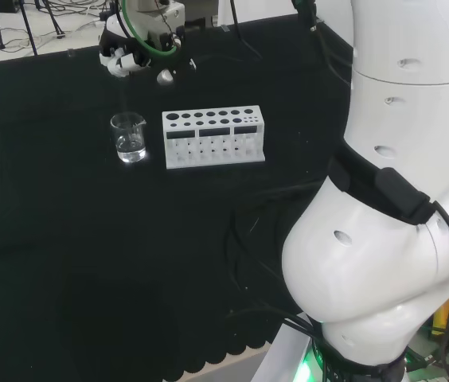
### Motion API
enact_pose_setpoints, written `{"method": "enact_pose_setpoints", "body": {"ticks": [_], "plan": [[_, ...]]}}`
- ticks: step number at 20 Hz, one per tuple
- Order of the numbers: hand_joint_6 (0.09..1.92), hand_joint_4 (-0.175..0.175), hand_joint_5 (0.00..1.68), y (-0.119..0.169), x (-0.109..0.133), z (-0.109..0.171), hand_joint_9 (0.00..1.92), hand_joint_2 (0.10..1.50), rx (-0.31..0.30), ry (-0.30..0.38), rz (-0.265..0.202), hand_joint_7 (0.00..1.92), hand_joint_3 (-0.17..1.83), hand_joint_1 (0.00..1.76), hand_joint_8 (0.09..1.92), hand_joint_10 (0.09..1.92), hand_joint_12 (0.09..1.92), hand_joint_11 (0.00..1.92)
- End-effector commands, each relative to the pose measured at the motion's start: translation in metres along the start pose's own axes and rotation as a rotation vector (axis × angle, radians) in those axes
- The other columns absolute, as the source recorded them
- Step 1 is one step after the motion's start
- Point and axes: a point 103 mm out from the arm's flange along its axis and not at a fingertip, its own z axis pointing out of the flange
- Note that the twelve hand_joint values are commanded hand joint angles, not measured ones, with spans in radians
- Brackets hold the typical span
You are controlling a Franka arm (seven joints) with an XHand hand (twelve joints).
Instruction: Stir in the beaker to the left of the white test tube rack with the glass rod.
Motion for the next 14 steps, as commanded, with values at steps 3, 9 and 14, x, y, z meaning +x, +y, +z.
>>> {"method": "enact_pose_setpoints", "body": {"ticks": [3,9,14], "plan": [[0.6,-0.175,1.04,0.01,0.0,0.002,1.59,1.11,0.0,-0.001,-0.005,1.0,-0.01,1.28,1.31,1.03,0.74,1.61],[0.6,-0.175,1.04,0.003,-0.013,-0.003,1.59,1.11,0.003,-0.004,0.017,0.99,-0.01,1.28,1.31,1.03,0.74,1.61],[0.6,-0.175,1.04,-0.012,-0.008,-0.007,1.59,1.11,-0.009,-0.009,0.019,0.99,-0.01,1.28,1.32,1.03,0.74,1.61]]}}
